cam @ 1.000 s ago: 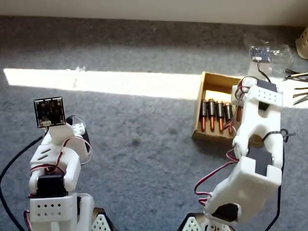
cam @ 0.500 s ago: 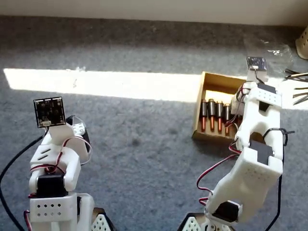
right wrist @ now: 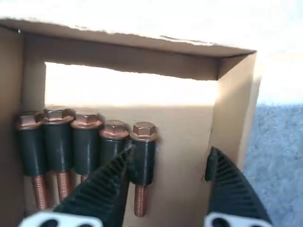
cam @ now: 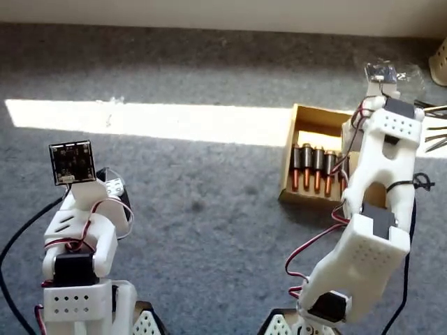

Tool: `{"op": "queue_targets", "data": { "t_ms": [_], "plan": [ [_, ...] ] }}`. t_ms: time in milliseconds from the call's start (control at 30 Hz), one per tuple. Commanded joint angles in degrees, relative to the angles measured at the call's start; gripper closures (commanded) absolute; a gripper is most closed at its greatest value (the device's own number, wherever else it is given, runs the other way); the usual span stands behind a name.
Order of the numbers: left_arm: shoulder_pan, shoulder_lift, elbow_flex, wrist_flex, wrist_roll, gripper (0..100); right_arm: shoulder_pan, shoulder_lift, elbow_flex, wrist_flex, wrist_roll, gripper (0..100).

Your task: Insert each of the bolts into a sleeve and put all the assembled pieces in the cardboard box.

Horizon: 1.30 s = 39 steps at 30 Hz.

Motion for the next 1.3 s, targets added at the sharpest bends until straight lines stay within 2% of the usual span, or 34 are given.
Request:
{"op": "queue_targets", "data": {
  "t_ms": [0,100,267,333,467,567,733,833,1033,1267],
  "plan": [
    [0.0,-0.7,-0.5,-1.1,0.0,99,-2.0,-1.1,-8.0,6.1,0.1,79.6],
    [1.3,-0.7,-0.5,-1.1,0.3,99,-3.6,-1.0,-11.5,9.6,0.1,82.2],
    [4.8,-0.7,-0.6,-1.1,0.2,99,-7.6,-1.0,-18.3,14.5,0.0,96.3],
    [5.0,-0.7,-0.7,-1.1,0.2,99,-9.2,-1.1,-22.2,17.1,-3.2,99.6],
    [4.6,-0.8,-0.8,-2.9,0.2,99,-10.8,-1.1,-33.5,22.4,-10.9,99.3],
    [4.6,-0.8,-1.2,-4.4,0.2,99,-13.1,-1.1,-42.7,27.6,-10.8,99.3],
    [4.5,-3.2,-3.4,-4.8,0.2,99,-14.7,-1.1,-53.0,28.4,-11.1,99.3],
    [4.5,-10.0,-3.2,-4.7,-0.1,99,-16.0,-1.2,-55.6,28.4,-11.0,99.3],
    [4.6,-23.4,-2.9,0.6,-0.2,99,-18.9,-3.1,-56.9,28.4,-10.8,99.3],
    [4.5,-23.6,-2.7,2.6,0.2,99,-21.0,-13.4,-56.5,28.4,-10.8,99.3]
  ]
}}
